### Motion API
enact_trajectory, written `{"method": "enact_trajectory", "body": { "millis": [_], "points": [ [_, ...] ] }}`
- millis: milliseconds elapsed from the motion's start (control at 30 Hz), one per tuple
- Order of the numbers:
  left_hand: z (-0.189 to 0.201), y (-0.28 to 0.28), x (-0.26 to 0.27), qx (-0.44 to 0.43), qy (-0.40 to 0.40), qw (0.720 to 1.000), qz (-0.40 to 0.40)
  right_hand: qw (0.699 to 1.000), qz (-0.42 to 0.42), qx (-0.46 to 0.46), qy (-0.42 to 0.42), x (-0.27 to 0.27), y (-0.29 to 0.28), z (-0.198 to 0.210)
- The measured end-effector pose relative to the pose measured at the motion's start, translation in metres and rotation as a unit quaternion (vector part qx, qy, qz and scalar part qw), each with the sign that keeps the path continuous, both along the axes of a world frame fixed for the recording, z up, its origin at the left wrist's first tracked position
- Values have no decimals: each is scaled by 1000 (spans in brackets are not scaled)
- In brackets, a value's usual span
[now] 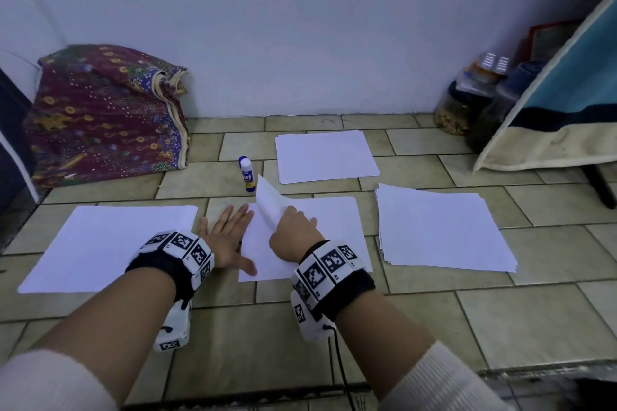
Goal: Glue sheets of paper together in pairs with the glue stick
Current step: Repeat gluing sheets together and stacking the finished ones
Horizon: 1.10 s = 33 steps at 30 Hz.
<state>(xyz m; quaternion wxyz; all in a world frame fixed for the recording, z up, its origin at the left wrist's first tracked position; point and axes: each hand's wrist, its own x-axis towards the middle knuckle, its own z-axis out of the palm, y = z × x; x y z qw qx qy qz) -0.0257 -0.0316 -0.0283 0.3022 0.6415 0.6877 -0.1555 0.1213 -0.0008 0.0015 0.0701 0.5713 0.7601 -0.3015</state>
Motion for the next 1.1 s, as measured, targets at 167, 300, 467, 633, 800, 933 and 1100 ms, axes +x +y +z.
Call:
{"method": "enact_trajectory", "body": {
  "millis": [167,300,467,633,800,933,1100],
  "points": [
    [-2,-1,1,7,12,1000,0,1000,4,-5,-8,1,-3,1],
    [0,-1,2,5,14,1000,5,1000,7,-6,-8,2,-5,2],
    [-1,-1,2,1,16,1000,1,1000,10,-4,-13,2,-6,5],
    [-2,0,2,2,16,1000,2,1000,2,-9,-11,0,-5,3],
    [-1,0,2,-1,17,1000,1,1000,-10,-19,4,-1,-2,2],
    [-1,0,2,-2,17,1000,2,1000,-16,-22,4,-2,-1,1],
    [-1,0,2,-2,19,1000,2,998,-41,-40,13,-8,-2,-4]
  ]
}}
